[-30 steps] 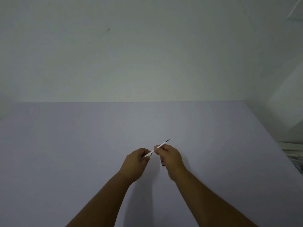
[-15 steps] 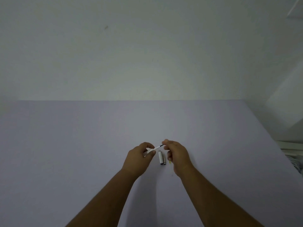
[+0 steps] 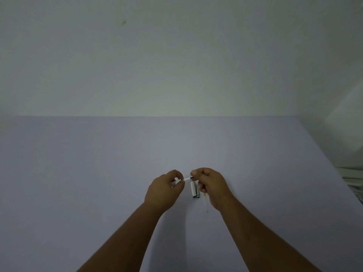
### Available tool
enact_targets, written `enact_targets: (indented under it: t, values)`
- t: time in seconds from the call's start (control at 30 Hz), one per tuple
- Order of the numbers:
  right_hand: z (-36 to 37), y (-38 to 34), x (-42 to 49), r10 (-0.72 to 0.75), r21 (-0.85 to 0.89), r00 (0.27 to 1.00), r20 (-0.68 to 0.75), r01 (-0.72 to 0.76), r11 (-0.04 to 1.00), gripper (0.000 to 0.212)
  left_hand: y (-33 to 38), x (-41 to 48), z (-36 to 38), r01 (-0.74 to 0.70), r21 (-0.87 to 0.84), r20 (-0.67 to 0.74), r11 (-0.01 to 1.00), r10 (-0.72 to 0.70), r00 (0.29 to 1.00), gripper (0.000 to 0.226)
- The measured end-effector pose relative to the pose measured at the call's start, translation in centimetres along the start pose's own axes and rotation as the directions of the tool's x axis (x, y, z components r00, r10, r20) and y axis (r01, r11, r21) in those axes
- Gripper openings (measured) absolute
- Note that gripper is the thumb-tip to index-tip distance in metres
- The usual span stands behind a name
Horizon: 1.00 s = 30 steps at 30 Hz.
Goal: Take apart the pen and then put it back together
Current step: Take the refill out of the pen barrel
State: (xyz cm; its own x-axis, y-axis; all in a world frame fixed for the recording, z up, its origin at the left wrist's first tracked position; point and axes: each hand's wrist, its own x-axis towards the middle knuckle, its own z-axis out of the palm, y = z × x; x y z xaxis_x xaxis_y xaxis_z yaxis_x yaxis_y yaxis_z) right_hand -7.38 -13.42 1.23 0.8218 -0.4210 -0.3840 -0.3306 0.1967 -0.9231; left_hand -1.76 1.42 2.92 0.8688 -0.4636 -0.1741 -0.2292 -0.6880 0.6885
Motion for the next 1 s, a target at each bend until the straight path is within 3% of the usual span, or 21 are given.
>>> enact_targets:
  t: [0.07, 0.13, 0.2, 0.23, 0.33, 0.5, 0.63, 0.8, 0.93, 1.0]
  values:
    - [-0.6, 0.4, 0.6, 0.03, -0.021, 0.997, -0.068, -0.031, 0.999, 0.015, -0.3, 0.2, 0.0, 0.009, 0.012, 0.006, 1.0, -0.009, 1.0, 0.009]
    - [-1.4, 1.3, 1.4, -0.009, -0.363, 0.989, -0.15, -0.047, 0.931, 0.017, -0.7, 0.3, 0.0, 0.021, 0.006, 0.015, 1.0, -0.021, 1.0, 0.006]
    - [-1.6, 2.5, 1.8, -0.028, -0.727, 0.992, -0.125, -0.072, 0.682, 0.02, -1.1, 0.3, -0.1, 0.029, -0.001, 0.022, 1.0, -0.029, 0.999, 0.007]
    - [-1.5, 3.0, 1.9, -0.013, -0.801, 0.993, -0.121, -0.09, 0.592, 0.021, -1.3, 0.3, -0.1, 0.033, -0.007, 0.025, 0.999, -0.033, 0.999, 0.007]
    - [-0.8, 4.0, 1.8, 0.02, -0.865, 0.988, -0.152, -0.143, 0.48, 0.024, -1.9, 0.5, -0.1, 0.041, -0.015, 0.033, 0.999, -0.04, 0.999, 0.008]
    - [0.0, 4.6, 2.2, 0.018, -0.872, 0.977, -0.213, -0.198, 0.448, 0.033, -2.5, 0.6, -0.2, 0.044, -0.014, 0.037, 0.999, -0.044, 0.998, 0.007]
    - [0.4, 4.6, 2.2, 0.017, -0.858, 0.97, -0.241, -0.221, 0.463, 0.03, -2.6, 0.6, -0.2, 0.037, -0.012, 0.039, 0.999, -0.037, 0.999, 0.008]
    - [0.5, 4.2, 1.9, 0.051, -0.766, 0.953, -0.298, -0.271, 0.583, 0.032, -2.6, 0.4, -0.4, 0.023, -0.001, 0.031, 1.0, -0.023, 0.999, 0.008]
    - [0.3, 2.5, 1.9, 0.016, -0.626, 0.95, -0.313, -0.219, 0.748, 0.035, -2.4, 0.2, -0.6, 0.017, -0.005, 0.032, 1.0, -0.017, 0.999, 0.006]
    - [0.3, 1.4, 1.9, 0.014, -0.467, 0.954, -0.301, -0.16, 0.87, 0.025, -2.2, 0.0, -0.7, 0.01, 0.001, 0.027, 1.0, -0.01, 1.0, 0.005]
